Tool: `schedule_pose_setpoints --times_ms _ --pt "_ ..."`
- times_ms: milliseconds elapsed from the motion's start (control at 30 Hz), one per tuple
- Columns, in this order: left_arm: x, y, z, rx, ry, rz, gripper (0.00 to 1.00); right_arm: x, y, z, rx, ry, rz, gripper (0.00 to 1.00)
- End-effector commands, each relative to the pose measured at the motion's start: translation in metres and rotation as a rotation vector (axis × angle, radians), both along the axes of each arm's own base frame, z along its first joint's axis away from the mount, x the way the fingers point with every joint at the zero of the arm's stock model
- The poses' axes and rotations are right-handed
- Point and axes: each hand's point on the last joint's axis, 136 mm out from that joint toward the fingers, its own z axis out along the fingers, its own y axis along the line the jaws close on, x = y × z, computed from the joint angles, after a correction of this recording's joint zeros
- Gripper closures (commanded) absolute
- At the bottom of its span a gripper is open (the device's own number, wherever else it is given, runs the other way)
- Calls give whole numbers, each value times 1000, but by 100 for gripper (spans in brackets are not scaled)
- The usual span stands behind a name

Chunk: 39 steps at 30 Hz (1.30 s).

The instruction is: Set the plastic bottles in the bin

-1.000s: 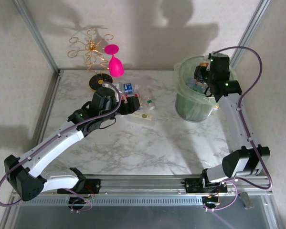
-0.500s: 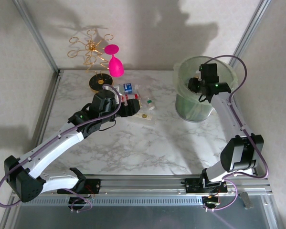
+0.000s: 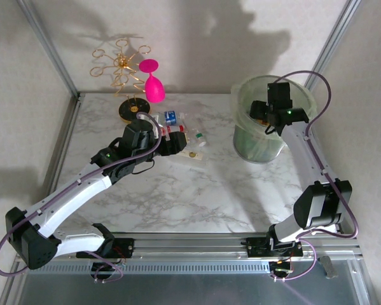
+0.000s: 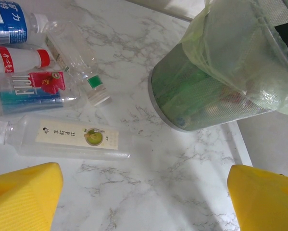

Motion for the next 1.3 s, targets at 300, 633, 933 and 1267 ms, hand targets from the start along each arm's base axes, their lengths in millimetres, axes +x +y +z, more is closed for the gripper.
schedule_pose_setpoints --times_ms 300,633,933,1267 --pt "2 7 6 2 -26 24 12 17 5 5 -5 -19 8 45" --pt "0 11 13 -9 -46 31 11 10 1 -55 -51 109 -3 57" --pt "0 9 12 -14 -44 21 12 -2 0 -61 -102 132 -10 57" --pt "-1 17 21 -12 -66 40 11 4 -4 37 -86 -58 -53 30"
